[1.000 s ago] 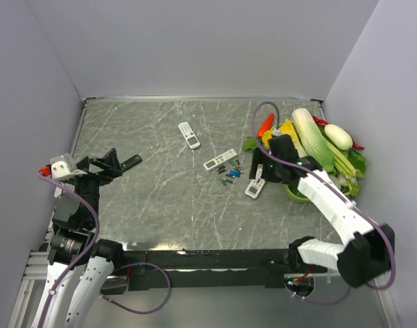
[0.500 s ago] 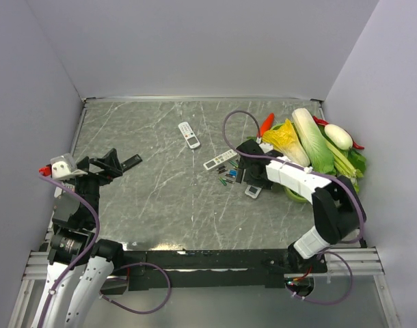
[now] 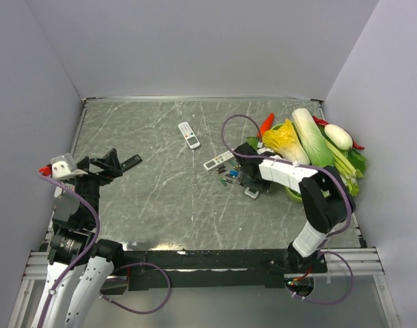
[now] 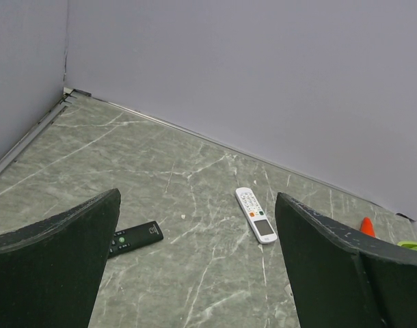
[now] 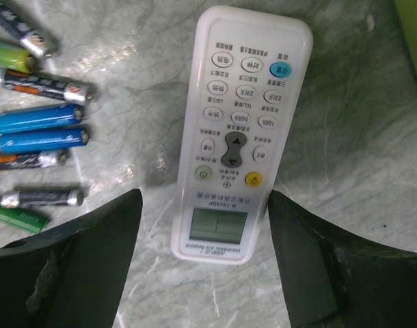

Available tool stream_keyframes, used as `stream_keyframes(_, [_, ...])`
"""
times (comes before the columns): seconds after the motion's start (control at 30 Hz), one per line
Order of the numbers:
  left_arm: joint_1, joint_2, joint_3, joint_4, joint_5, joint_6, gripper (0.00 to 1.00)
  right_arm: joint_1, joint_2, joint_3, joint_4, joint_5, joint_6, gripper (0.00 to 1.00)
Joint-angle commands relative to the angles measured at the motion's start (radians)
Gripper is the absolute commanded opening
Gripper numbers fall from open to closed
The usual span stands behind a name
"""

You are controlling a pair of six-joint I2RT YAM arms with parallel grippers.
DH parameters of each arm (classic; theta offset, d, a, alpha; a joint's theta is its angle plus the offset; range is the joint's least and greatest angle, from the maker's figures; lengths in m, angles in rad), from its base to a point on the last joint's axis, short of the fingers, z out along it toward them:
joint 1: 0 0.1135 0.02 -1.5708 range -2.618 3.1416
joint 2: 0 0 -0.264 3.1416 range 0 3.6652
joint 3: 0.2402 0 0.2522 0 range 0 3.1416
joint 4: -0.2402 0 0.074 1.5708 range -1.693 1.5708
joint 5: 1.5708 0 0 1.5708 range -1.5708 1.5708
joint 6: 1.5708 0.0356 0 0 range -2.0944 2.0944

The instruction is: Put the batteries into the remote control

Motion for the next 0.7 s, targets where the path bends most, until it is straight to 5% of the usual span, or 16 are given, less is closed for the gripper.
stream_keyframes(0.0, [-0.004, 0.008, 0.014, 0.022, 0.011, 0.016, 1.0, 0.0, 0.035, -0.038, 0.044, 0.002, 0.043, 0.79])
stream_keyframes(0.17, [-0.004, 0.016, 0.014, 0.024, 0.019, 0.018, 0.99, 0.0, 0.027, -0.059, 0.047, 0.006, 0.048, 0.68])
stream_keyframes(0.3, [-0.004, 0.021, 0.016, 0.022, 0.033, 0.018, 0.99, 0.001, -0.028, -0.088, 0.036, 0.019, 0.042, 0.5])
stream_keyframes(0.5, [-0.004, 0.031, 0.011, 0.039, 0.108, 0.024, 0.99, 0.006, -0.24, -0.156, 0.021, 0.031, -0.001, 0.23])
stream_keyframes(0.67, [-0.004, 0.065, 0.016, 0.065, 0.258, 0.021, 0.99, 0.021, -0.487, -0.22, 0.123, -0.081, -0.113, 0.12])
